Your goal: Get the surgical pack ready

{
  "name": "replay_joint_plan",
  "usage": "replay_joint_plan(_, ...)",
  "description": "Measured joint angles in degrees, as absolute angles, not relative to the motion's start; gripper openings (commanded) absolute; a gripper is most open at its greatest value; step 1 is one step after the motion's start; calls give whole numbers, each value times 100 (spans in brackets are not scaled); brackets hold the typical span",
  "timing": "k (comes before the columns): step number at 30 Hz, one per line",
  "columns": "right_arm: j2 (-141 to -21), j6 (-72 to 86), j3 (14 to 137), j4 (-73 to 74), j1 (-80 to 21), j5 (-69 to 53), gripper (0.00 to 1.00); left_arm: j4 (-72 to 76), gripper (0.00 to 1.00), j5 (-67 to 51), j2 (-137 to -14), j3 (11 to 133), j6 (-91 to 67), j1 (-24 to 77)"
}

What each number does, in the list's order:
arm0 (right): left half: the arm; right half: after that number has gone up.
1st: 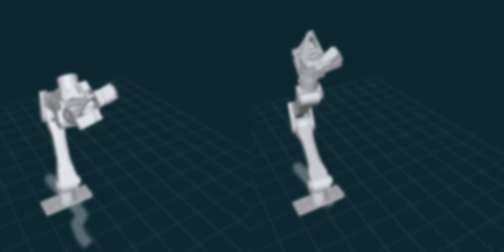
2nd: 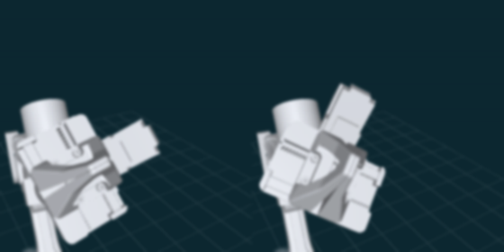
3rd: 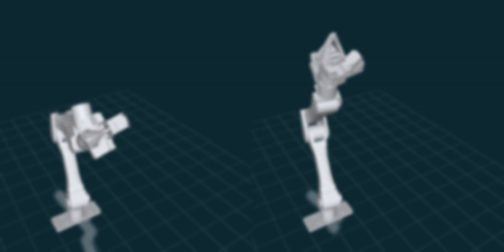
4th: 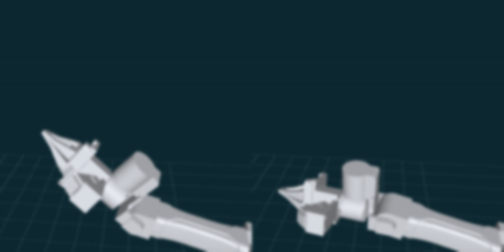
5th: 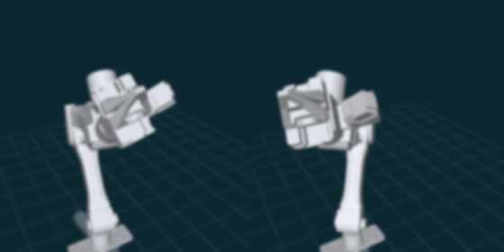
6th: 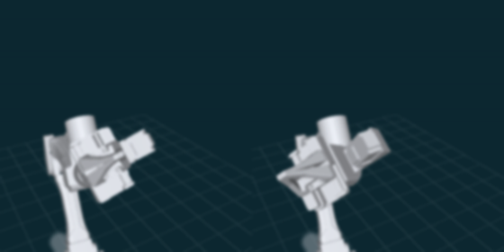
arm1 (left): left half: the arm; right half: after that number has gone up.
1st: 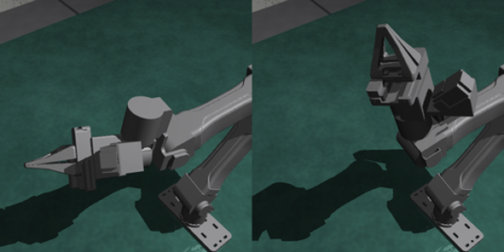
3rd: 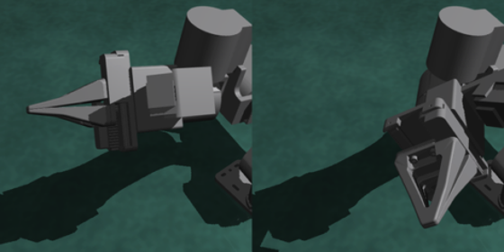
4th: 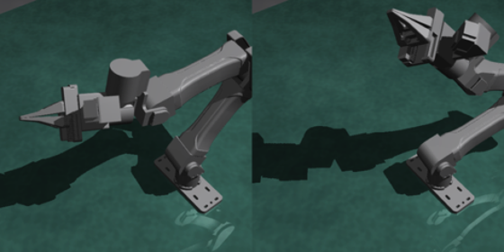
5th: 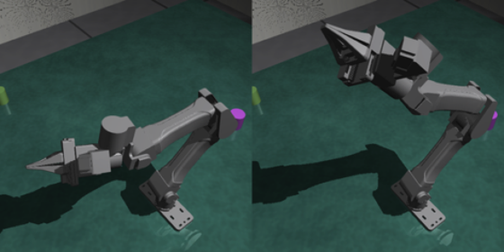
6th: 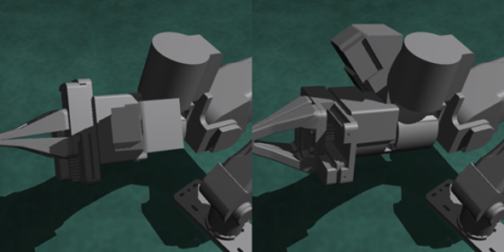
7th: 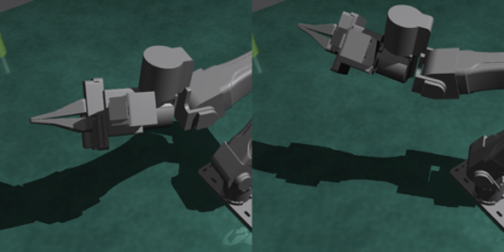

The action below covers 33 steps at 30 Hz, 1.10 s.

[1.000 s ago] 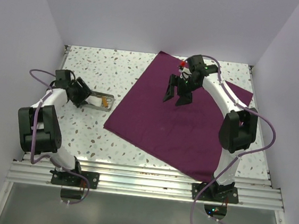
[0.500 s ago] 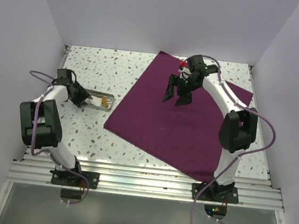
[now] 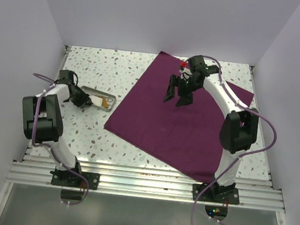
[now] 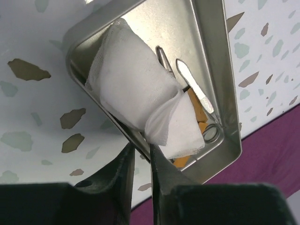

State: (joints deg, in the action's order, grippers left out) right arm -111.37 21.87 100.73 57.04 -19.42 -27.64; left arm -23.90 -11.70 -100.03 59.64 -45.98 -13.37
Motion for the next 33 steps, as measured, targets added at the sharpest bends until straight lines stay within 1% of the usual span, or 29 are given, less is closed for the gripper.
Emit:
replay_joint_plan(2, -11137, 2191, 10073, 5699, -1942, -2764, 77, -2408, 20, -1227, -10132, 6095, -4600, -1337)
replay_joint_plan(3, -11137, 2193, 10073, 5697, -1942, -2762, 77, -2410, 18, -1249, -10202, 6171, -4600, -1337)
replay_joint_plan(4, -11137, 2198, 10073, 5697, -1942, -2759, 77, -2425, 12, -1282, -10285, 6265, -4587, -1337)
replay_joint_plan(6, -11137, 2202, 10073, 5697, -1940, -2757, 77, -2488, 6, -1308, -10407, 6438, -4574, -1337)
replay_joint_plan(7, -11137, 2204, 10073, 5697, -1940, -2755, 77, -2493, 1, -1310, -10453, 6497, -4543, -1337)
replay_joint_plan(8, -11137, 2206, 10073, 5697, -1938, -2755, 77, -2499, 0, -1310, -10506, 6554, -4517, -1337)
replay_joint_plan(17, -11137, 2311, 10016, 5583, -1916, -2757, 77, -2738, 0, -1413, -10558, 6665, -4123, -1337)
replay_joint_plan(25, -11137, 2447, 9972, 5454, -1916, -2768, 78, -3559, 0, -1251, -10377, 7011, -3780, -1256)
replay_joint_plan(28, -11135, 2467, 9972, 5457, -1909, -2700, 78, -3732, 0, -1175, -10171, 7205, -3769, -956)
replay_joint_plan(31, -11115, 2536, 9957, 5461, -1857, -2541, 77, -3789, 0, -1175, -10044, 7450, -3841, -366)
replay_joint_plan(32, -11087, 2585, 9929, 5465, -1813, -2423, 77, -3791, 0, -1184, -10044, 7550, -3876, -119)
replay_joint_plan(33, -11037, 2652, 9889, 5485, -1741, -2298, 74, -3787, 0, -1179, -10064, 7642, -3920, 134)
